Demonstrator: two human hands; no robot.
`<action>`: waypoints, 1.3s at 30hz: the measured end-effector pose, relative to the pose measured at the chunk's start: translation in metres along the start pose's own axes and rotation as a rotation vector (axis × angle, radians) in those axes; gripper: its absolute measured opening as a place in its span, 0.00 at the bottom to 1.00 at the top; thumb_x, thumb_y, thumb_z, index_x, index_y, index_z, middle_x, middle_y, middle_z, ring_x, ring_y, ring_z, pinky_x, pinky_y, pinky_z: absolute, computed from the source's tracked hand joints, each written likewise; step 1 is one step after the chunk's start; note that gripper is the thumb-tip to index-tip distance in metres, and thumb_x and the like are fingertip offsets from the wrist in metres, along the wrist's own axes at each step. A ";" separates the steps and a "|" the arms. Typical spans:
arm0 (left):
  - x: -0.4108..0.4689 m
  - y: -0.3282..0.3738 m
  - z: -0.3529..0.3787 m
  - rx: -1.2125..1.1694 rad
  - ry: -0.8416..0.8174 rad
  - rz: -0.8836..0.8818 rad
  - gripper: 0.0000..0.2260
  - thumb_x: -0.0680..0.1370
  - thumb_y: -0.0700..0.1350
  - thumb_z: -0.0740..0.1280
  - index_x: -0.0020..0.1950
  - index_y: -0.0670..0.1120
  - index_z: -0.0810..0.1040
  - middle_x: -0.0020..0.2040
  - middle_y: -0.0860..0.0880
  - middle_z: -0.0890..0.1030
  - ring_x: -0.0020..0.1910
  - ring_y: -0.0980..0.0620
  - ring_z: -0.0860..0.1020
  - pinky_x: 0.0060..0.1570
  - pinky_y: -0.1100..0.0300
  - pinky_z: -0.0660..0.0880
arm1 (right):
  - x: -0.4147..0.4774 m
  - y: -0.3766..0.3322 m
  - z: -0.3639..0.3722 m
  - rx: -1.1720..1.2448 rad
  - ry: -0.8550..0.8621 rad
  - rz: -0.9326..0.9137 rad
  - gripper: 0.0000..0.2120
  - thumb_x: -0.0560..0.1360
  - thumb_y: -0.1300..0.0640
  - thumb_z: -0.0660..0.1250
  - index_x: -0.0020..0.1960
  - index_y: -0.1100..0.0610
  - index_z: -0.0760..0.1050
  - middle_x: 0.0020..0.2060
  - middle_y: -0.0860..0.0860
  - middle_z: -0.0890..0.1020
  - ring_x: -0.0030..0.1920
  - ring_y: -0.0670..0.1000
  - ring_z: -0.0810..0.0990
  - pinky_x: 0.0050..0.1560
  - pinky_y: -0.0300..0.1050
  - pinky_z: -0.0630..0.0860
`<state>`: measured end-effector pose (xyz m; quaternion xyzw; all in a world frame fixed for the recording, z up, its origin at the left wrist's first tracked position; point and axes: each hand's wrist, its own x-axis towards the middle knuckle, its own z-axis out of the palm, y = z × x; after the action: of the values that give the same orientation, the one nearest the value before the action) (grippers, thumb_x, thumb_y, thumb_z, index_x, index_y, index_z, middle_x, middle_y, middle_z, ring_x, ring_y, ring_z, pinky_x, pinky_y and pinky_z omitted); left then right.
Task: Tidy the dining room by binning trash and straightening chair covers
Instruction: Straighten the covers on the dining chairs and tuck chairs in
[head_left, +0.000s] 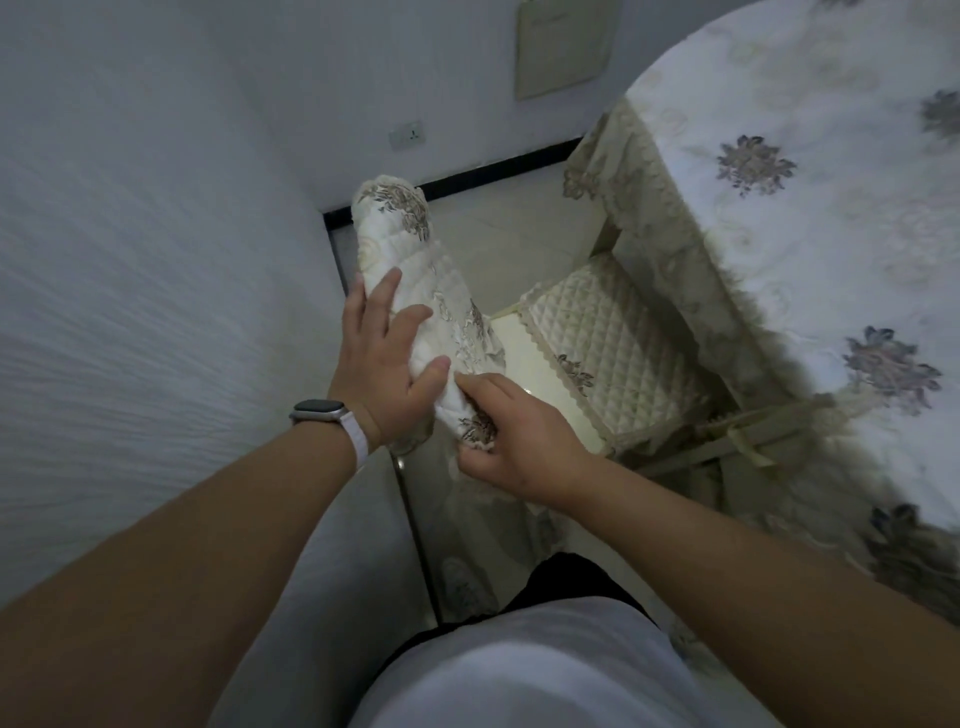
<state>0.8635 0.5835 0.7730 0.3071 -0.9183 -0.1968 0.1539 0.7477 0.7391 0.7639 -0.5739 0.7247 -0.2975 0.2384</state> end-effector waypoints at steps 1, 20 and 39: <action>0.004 0.004 0.004 -0.015 0.007 0.005 0.27 0.72 0.57 0.60 0.63 0.40 0.75 0.75 0.37 0.63 0.75 0.29 0.53 0.71 0.34 0.55 | -0.001 0.005 -0.003 -0.006 0.011 0.005 0.36 0.67 0.42 0.61 0.73 0.54 0.68 0.64 0.48 0.75 0.58 0.50 0.76 0.50 0.45 0.77; 0.091 0.034 0.044 -0.073 -0.027 0.080 0.25 0.71 0.59 0.61 0.63 0.45 0.74 0.77 0.42 0.59 0.77 0.34 0.46 0.73 0.39 0.50 | 0.024 0.062 -0.057 -0.105 0.159 0.075 0.33 0.67 0.45 0.64 0.70 0.54 0.71 0.58 0.48 0.77 0.52 0.52 0.79 0.40 0.52 0.80; 0.205 0.005 0.037 0.148 -0.313 0.743 0.31 0.77 0.69 0.55 0.67 0.48 0.73 0.71 0.42 0.71 0.73 0.40 0.64 0.73 0.41 0.50 | 0.030 0.097 -0.083 -0.209 0.345 0.230 0.28 0.68 0.46 0.65 0.68 0.52 0.74 0.55 0.49 0.80 0.48 0.54 0.81 0.38 0.49 0.80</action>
<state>0.6895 0.4685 0.7759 -0.0690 -0.9908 -0.1054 0.0503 0.6168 0.7393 0.7541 -0.4499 0.8422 -0.2855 0.0828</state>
